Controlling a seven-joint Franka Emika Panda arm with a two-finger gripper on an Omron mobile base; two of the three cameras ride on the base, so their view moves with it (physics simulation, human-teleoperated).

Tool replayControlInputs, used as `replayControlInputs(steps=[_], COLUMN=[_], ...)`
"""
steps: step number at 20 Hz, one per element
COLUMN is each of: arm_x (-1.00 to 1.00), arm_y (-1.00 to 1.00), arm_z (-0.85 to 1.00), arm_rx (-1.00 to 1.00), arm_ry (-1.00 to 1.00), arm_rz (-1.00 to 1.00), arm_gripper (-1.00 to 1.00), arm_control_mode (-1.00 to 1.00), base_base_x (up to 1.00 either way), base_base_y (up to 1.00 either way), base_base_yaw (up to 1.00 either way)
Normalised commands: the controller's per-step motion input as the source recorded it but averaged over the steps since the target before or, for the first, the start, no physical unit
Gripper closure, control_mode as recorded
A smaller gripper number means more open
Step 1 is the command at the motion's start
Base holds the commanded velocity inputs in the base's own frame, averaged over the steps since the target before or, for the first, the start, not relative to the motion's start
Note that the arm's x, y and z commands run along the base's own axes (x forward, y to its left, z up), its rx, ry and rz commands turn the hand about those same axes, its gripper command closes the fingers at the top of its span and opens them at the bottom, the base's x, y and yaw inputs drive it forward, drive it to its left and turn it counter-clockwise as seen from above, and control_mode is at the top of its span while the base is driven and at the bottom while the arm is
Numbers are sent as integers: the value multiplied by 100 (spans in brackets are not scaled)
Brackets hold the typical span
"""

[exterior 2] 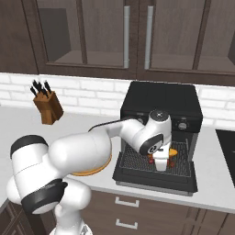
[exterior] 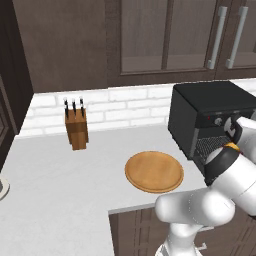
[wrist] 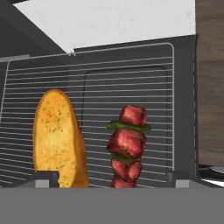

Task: Pick up the kebab skewer and baguette bread, and place them inside the toaster oven. Close the toaster oven door and start by setting the timer.

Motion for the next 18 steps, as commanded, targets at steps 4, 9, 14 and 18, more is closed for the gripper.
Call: replayControlInputs(steps=[4, 9, 14, 18], arm_x=[-8, -51, -60, -43], arm_y=[-11, -42, -28, -4], arm_z=[4, 29, 20, 26], arm_rx=[0, 0, 0, -6], arm_ry=[-1, -4, -7, -7], arm_rz=[0, 11, 24, 36], arm_gripper=[-100, -100, -100, -100], arm_control_mode=[-100, -100, -100, -100], base_base_x=[0, 0, 0, 0], base_base_y=[0, 0, 0, 0], base_base_yaw=[0, 0, 0, 0])
